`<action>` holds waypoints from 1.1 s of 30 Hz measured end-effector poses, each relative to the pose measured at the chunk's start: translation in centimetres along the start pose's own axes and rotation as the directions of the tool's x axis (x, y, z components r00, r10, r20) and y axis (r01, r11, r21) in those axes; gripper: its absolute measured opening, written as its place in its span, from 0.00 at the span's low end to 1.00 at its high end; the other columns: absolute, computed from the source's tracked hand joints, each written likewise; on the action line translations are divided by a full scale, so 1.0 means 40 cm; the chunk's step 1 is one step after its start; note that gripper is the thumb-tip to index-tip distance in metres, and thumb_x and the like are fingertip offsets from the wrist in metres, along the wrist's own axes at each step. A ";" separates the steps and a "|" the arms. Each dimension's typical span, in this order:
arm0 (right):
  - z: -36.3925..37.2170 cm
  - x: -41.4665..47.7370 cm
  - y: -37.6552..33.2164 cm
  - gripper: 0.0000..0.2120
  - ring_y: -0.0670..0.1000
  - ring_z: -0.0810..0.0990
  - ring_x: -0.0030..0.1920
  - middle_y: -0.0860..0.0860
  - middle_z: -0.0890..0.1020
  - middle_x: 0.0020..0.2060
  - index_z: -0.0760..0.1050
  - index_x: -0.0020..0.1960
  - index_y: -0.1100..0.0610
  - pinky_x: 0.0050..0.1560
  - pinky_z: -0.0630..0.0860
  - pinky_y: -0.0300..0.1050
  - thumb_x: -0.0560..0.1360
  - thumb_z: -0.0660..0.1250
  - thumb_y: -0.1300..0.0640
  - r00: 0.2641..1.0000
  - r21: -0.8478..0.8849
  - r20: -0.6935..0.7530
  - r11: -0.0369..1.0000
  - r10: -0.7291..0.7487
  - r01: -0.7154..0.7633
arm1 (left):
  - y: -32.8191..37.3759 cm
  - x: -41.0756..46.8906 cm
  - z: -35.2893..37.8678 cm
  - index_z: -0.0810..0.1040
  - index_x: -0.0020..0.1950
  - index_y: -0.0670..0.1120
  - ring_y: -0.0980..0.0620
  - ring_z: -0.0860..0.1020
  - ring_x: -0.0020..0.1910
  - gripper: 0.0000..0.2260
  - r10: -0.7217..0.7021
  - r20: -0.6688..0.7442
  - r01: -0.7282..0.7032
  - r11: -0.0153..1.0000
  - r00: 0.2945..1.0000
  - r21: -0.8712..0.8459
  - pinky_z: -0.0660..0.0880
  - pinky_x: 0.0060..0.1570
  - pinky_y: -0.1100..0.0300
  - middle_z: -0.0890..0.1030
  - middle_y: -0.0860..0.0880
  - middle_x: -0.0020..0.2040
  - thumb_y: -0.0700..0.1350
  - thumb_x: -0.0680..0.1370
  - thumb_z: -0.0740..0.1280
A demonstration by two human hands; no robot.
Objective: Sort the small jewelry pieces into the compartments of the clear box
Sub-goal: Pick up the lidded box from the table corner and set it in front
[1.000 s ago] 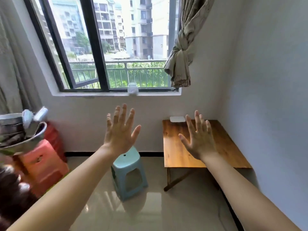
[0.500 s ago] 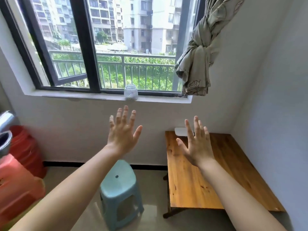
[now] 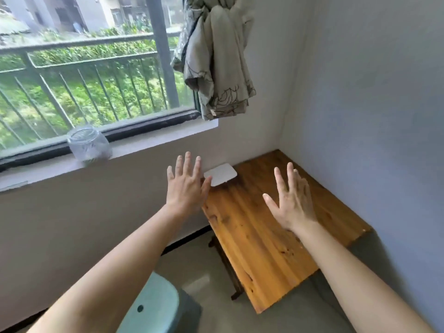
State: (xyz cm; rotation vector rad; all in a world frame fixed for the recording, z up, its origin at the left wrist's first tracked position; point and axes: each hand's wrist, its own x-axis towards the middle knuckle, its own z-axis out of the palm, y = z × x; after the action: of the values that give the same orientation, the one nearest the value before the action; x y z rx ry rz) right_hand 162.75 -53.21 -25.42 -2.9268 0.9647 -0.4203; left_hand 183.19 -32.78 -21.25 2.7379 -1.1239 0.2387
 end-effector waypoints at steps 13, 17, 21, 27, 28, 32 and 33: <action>0.157 0.310 0.148 0.37 0.61 0.49 0.79 0.61 0.43 0.80 0.42 0.81 0.54 0.78 0.51 0.58 0.81 0.49 0.35 0.976 0.058 0.082 0.976 0.204 -0.209 | 0.069 0.354 0.174 0.53 0.80 0.48 0.39 0.49 0.79 0.31 0.135 0.071 -0.139 0.989 0.988 0.042 0.51 0.74 0.38 0.53 0.40 0.80 0.63 0.81 0.46; 0.208 0.361 0.140 0.37 0.61 0.50 0.79 0.60 0.42 0.80 0.42 0.81 0.53 0.77 0.51 0.58 0.81 0.49 0.35 0.978 0.067 0.105 0.980 0.182 -0.189 | 0.045 0.427 0.223 0.53 0.80 0.48 0.39 0.49 0.79 0.31 0.150 0.089 -0.155 0.986 0.985 0.059 0.51 0.75 0.39 0.52 0.40 0.80 0.63 0.81 0.46; 0.261 0.397 0.168 0.37 0.61 0.51 0.79 0.60 0.42 0.80 0.41 0.81 0.52 0.76 0.53 0.57 0.80 0.49 0.35 0.966 0.054 0.126 0.971 0.227 -0.235 | 0.047 0.488 0.298 0.54 0.80 0.47 0.39 0.50 0.79 0.31 0.164 0.178 -0.175 0.983 0.970 0.052 0.53 0.74 0.39 0.53 0.40 0.80 0.62 0.81 0.47; 0.380 0.432 0.216 0.38 0.62 0.54 0.79 0.60 0.45 0.80 0.44 0.81 0.53 0.75 0.57 0.56 0.80 0.51 0.35 0.914 0.032 0.137 0.921 0.382 -0.389 | 0.054 0.612 0.510 0.55 0.79 0.48 0.40 0.52 0.79 0.31 0.269 0.340 -0.286 0.958 0.901 0.001 0.54 0.74 0.40 0.54 0.41 0.80 0.63 0.81 0.45; 0.409 0.433 0.221 0.37 0.62 0.55 0.78 0.60 0.46 0.80 0.45 0.81 0.53 0.74 0.58 0.57 0.80 0.51 0.35 0.896 0.029 0.142 0.903 0.421 -0.429 | 0.054 0.630 0.560 0.54 0.80 0.48 0.40 0.51 0.79 0.31 0.278 0.382 -0.293 0.956 0.881 -0.020 0.53 0.75 0.40 0.53 0.42 0.81 0.63 0.81 0.45; 0.554 0.418 0.224 0.37 0.63 0.57 0.78 0.61 0.48 0.80 0.48 0.81 0.54 0.73 0.58 0.56 0.80 0.52 0.36 0.808 -0.005 0.168 0.820 0.565 -0.573 | 0.071 0.682 0.761 0.48 0.80 0.50 0.41 0.44 0.79 0.32 0.336 0.526 -0.358 0.931 0.781 -0.062 0.46 0.76 0.39 0.46 0.43 0.81 0.64 0.80 0.41; 0.592 0.411 0.218 0.37 0.63 0.57 0.78 0.61 0.47 0.80 0.47 0.81 0.54 0.73 0.57 0.56 0.80 0.52 0.36 0.778 -0.014 0.199 0.795 0.596 -0.606 | 0.079 0.690 0.799 0.47 0.80 0.50 0.42 0.43 0.79 0.32 0.350 0.555 -0.378 0.923 0.755 -0.068 0.45 0.76 0.39 0.44 0.44 0.81 0.64 0.80 0.40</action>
State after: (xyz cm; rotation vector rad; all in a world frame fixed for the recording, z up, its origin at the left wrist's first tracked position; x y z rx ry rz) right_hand 176.62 -71.17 -45.19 -2.3505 1.7243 -0.1144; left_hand 202.97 -60.72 -46.18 2.6674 -1.8215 -0.5476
